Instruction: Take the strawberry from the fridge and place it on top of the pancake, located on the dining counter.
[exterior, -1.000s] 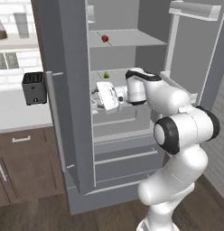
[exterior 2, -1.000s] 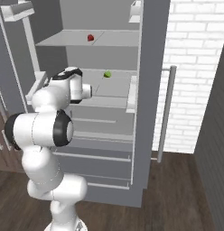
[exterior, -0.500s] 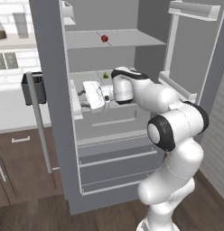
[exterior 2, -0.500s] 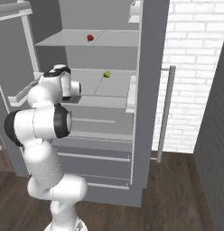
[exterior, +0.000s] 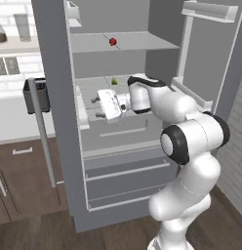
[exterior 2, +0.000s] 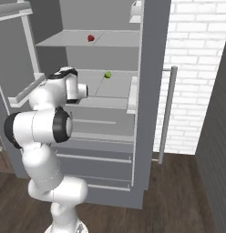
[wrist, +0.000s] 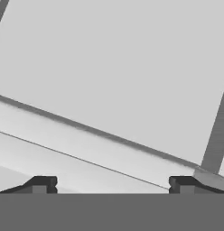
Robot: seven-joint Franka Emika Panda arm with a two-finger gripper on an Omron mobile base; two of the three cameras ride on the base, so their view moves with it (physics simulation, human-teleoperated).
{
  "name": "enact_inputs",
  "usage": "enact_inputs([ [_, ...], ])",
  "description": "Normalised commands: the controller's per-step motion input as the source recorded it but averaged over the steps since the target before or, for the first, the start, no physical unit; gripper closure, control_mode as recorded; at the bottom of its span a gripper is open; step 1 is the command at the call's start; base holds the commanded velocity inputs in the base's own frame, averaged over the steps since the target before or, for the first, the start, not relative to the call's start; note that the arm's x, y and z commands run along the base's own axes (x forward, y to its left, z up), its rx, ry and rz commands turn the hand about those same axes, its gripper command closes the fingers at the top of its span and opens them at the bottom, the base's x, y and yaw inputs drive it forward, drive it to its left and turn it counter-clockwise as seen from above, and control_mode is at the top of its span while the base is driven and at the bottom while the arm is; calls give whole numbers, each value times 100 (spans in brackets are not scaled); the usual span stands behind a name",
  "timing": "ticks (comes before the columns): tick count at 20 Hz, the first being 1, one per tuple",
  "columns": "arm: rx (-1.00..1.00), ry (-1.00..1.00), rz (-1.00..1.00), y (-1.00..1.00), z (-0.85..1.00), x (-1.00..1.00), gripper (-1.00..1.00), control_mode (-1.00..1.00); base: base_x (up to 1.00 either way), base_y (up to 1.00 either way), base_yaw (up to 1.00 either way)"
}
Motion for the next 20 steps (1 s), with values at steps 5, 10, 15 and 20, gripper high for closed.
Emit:
enact_inputs([
  [5, -20, -23, 24, -94, -54, -10, -100, -100, 0, 0, 0],
  [10, -46, -37, 50, -91, -22, -59, -100, -100, 0, 0, 0],
  [15, -57, -45, 57, -71, 0, -83, -100, -100, 0, 0, 0],
  [20, -43, -61, 57, -64, 6, -89, -100, -100, 0, 0, 0],
])
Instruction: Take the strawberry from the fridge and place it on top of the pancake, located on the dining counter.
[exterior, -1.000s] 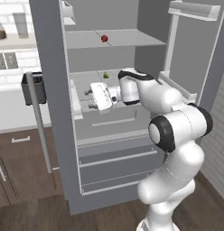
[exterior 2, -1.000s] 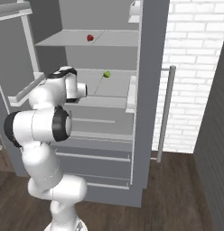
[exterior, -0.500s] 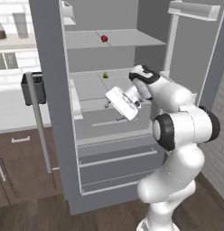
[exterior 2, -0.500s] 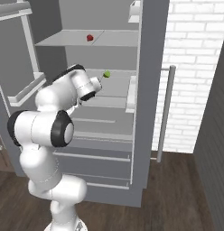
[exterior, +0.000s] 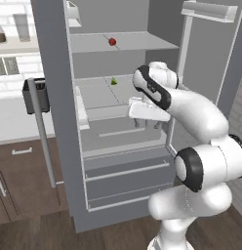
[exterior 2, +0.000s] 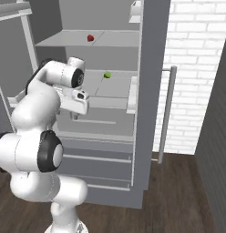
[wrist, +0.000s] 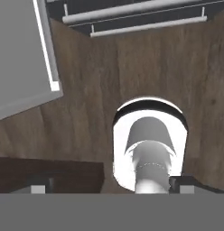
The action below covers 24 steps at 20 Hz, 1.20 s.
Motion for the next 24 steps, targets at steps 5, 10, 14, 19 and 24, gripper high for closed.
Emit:
enact_inputs([
  [5, -22, -60, 36, -15, 13, -100, -100, -100, 0, 0, 0],
  [10, -3, -17, 15, 1, 2, -50, -100, -100, 0, 0, 0],
  [14, 6, 0, -4, 0, -2, 0, -100, -100, 0, 0, 0],
  [19, 3, -5, -14, -2, -12, -17, -100, -100, 0, 0, 0],
  [24, 0, -18, -10, 0, 0, -56, -100, -100, 0, 0, 0],
])
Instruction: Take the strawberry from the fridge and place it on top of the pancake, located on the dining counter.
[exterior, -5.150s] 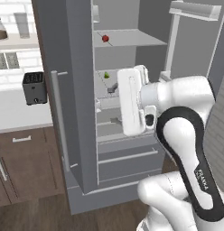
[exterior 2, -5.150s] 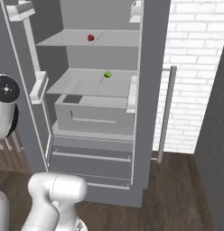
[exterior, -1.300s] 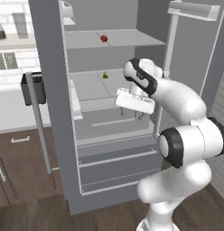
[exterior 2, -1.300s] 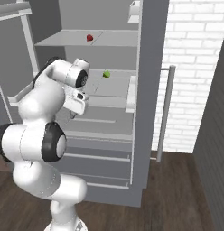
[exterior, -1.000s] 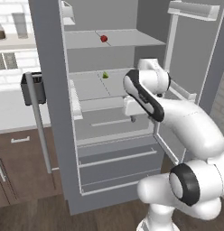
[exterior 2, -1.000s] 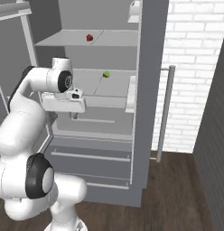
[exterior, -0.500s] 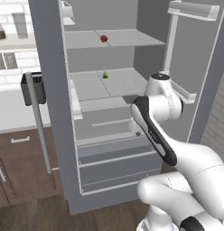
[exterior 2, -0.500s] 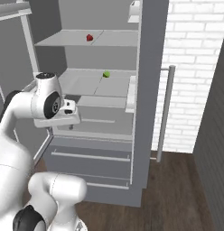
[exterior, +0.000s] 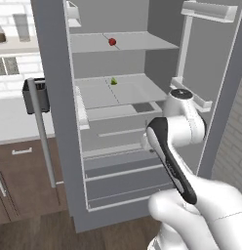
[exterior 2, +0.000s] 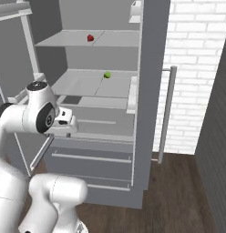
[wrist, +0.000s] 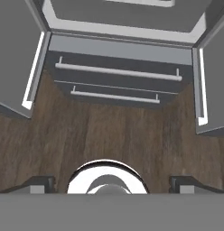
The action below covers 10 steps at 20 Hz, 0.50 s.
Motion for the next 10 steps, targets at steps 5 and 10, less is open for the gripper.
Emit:
enact_inputs([
  [5, 0, -9, 0, -13, 0, -15, -100, -100, 0, 0, 0],
  [10, 0, 0, 0, 0, 0, 0, -100, -100, 0, 0, 0],
])
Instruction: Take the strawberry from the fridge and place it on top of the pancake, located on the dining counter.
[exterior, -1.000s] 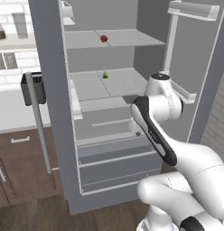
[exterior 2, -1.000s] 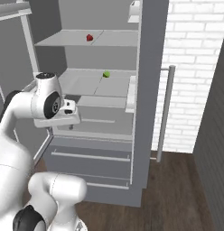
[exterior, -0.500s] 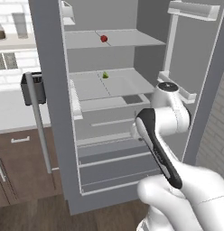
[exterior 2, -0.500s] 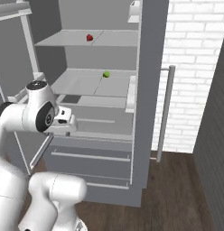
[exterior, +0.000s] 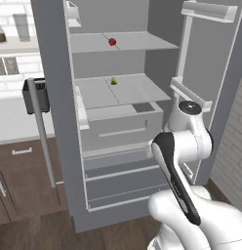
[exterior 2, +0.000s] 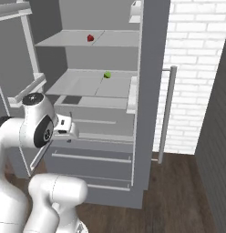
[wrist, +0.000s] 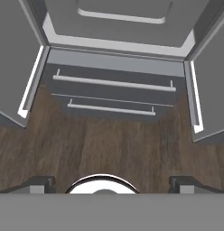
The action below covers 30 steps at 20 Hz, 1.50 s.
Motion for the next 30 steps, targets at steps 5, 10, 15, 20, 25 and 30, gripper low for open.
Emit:
enact_inputs([
  [5, 0, 0, 9, 0, 0, 15, -100, -100, 0, 0, 0],
  [10, 0, 0, 11, 0, 0, 25, -100, 100, 20, 0, 6],
  [15, 0, 0, 0, 0, 0, 0, -100, 100, 60, 0, 13],
  [20, 0, 0, 0, 0, 0, 0, -100, 100, 47, 0, 0],
  [25, 0, 0, 0, 0, 0, 0, -100, 100, 53, 19, -3],
  [30, 0, 0, 0, 0, 0, 0, -100, 100, 66, 27, -4],
])
